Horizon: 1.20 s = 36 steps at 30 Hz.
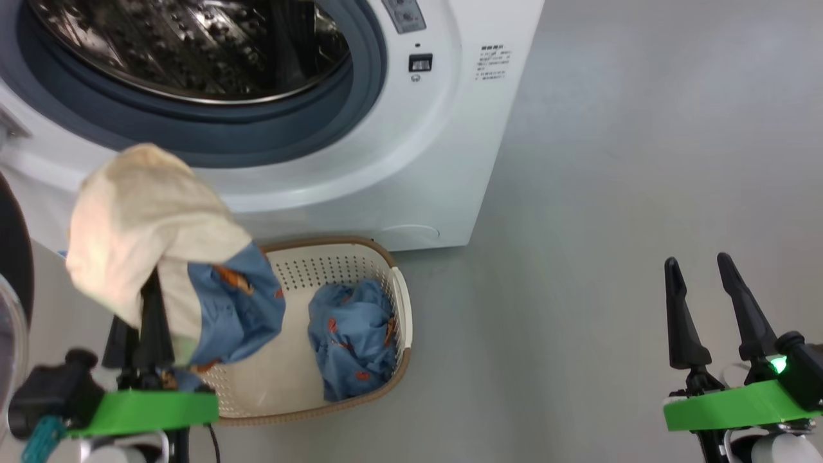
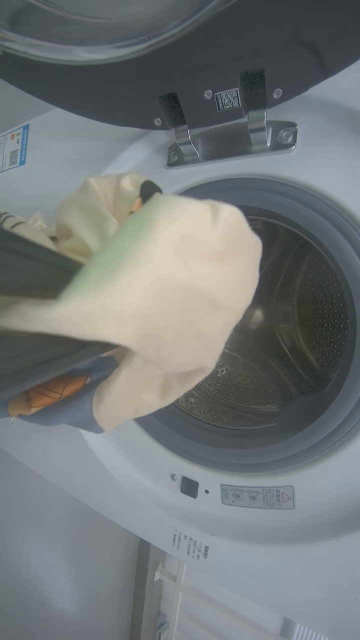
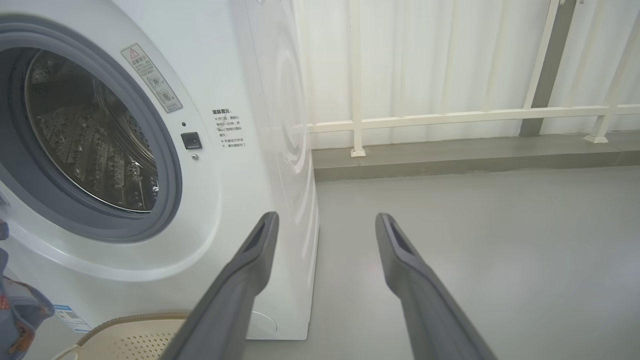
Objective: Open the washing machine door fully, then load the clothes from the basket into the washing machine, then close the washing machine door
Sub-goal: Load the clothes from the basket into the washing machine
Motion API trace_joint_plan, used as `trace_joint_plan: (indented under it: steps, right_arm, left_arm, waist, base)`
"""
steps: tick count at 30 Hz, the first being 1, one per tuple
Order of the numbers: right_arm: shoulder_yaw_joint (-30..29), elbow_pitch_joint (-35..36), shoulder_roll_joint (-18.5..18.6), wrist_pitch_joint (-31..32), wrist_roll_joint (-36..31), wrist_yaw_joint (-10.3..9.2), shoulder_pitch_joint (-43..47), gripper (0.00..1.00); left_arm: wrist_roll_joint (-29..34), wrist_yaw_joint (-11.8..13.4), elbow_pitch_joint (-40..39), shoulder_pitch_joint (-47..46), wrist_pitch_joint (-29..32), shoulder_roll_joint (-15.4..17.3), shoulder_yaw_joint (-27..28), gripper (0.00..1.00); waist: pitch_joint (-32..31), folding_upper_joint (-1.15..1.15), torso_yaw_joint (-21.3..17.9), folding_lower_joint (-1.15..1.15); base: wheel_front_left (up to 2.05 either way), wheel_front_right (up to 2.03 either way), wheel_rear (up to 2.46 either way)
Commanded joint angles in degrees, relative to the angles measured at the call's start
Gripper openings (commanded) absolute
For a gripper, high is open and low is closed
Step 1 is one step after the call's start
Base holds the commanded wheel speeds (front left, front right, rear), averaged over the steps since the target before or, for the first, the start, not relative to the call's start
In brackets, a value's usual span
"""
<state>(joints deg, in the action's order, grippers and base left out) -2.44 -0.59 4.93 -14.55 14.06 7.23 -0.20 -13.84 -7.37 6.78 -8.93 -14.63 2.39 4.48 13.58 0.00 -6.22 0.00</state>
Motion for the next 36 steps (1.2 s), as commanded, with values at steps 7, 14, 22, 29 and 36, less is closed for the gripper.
trace_joint_plan:
  steps: [7, 14, 22, 29, 36]
  right_arm:
    - [1.8, 1.51, -0.19, -0.45, -0.16, 0.25, -4.71, 1.0]
    - [3.02, 1.04, -0.82, -0.45, 0.09, 0.25, -6.94, 1.0]
    - [4.05, 0.76, -1.44, -0.45, 0.31, 0.25, -7.99, 1.0]
    - [4.76, 0.93, -1.75, -0.45, 0.42, 0.25, -8.74, 1.0]
    - [6.38, 0.97, -1.97, -0.45, 0.87, 0.25, -10.27, 1.0]
  left_arm:
    - [2.39, -0.03, 2.12, -12.32, -0.37, 1.2, 0.33, 0.0]
    - [3.19, -0.05, 10.19, -23.55, -0.37, 3.26, 0.72, 0.0]
    - [3.14, 0.16, 23.09, -36.52, -0.37, 6.16, 1.77, 0.0]
    - [3.57, 1.21, 31.93, -45.76, -0.37, 7.69, 2.39, 0.0]
    - [6.2, 2.17, 43.86, -56.42, -0.37, 9.91, 0.46, 0.0]
  waist:
    - [5.95, 0.0, -1.68, 0.0]
    - [8.59, 0.0, -3.84, 0.0]
    - [10.78, 0.0, -6.09, 0.0]
    - [12.42, 0.0, -7.27, 0.0]
    - [15.07, 0.0, -9.05, 0.0]
  base:
    - [0.0, 0.0, 0.0]
    - [0.0, 0.0, 0.0]
    - [0.0, 0.0, 0.0]
    - [0.0, 0.0, 0.0]
    - [0.0, 0.0, 0.0]
